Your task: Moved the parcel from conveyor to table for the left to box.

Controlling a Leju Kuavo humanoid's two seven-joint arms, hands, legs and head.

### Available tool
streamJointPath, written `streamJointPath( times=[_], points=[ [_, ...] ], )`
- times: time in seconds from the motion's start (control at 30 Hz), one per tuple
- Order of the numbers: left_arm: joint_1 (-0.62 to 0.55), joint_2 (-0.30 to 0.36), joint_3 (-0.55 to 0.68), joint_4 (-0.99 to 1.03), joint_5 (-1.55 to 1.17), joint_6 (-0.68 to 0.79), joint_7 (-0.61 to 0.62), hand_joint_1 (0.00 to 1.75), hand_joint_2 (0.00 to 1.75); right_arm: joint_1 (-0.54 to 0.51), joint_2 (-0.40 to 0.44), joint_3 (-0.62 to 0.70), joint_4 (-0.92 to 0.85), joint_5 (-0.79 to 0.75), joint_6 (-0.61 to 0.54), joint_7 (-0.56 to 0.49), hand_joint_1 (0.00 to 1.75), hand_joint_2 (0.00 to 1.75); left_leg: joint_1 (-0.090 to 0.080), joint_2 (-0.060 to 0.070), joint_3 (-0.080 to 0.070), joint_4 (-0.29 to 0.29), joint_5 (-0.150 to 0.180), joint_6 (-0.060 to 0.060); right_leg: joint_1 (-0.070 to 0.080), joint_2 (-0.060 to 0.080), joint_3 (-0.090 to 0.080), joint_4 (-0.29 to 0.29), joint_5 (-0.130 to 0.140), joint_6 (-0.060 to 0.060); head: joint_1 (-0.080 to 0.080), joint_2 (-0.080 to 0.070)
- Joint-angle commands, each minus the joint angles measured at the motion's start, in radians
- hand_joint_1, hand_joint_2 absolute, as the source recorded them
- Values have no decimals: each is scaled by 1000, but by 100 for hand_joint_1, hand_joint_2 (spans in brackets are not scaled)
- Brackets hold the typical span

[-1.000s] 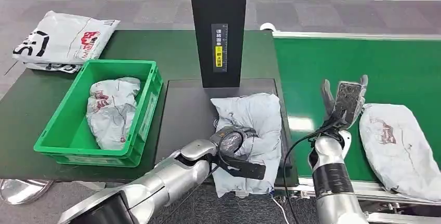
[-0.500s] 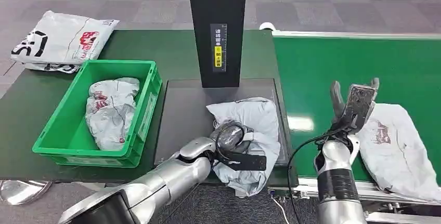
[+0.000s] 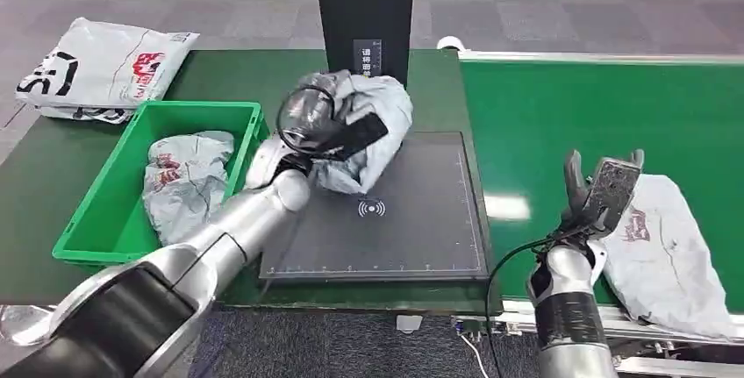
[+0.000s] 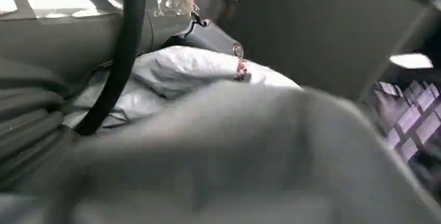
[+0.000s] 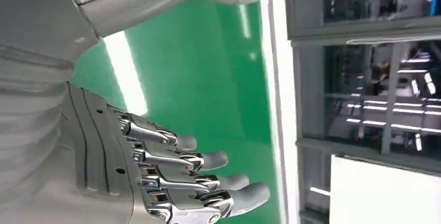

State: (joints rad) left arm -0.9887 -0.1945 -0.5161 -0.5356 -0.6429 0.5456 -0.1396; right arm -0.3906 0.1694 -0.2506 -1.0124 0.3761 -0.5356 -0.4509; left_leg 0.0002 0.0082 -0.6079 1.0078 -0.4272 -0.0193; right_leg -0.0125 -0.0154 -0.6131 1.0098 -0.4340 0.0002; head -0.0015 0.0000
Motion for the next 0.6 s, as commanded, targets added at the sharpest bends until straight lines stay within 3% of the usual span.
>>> streamJointPath(
  times=[0.03,0.3,0.33,0.37,0.47,0.6],
  points=[
    [11,109,273,-6,-105,42,-16,175,175,20,-5,-10,-26,1,16,24,0,175,0,3,2,-1,-1,0,0,4,0,0,0,0,0,0],
    [9,106,276,-7,-130,48,3,175,175,15,-4,-11,-20,2,16,26,0,175,2,2,0,0,-1,0,1,4,0,-1,0,0,0,0],
    [38,160,273,-8,-335,153,211,175,175,20,15,-33,-45,17,6,50,0,175,2,2,-1,0,-1,0,0,3,-1,-1,0,0,0,0],
    [50,233,288,43,-527,153,419,175,175,68,43,-75,-149,51,1,102,0,175,1,4,0,-1,-1,0,0,5,-1,-1,0,-1,0,0],
    [67,250,429,65,-617,153,364,175,175,106,70,-116,-236,91,53,130,0,175,1,5,2,-2,-2,-1,0,7,1,-2,0,-1,0,0],
    [68,233,493,59,-716,153,394,175,175,118,68,-114,-234,97,68,127,0,175,2,8,1,-1,-3,-3,1,9,-2,-1,0,-2,0,0]
  ],
)
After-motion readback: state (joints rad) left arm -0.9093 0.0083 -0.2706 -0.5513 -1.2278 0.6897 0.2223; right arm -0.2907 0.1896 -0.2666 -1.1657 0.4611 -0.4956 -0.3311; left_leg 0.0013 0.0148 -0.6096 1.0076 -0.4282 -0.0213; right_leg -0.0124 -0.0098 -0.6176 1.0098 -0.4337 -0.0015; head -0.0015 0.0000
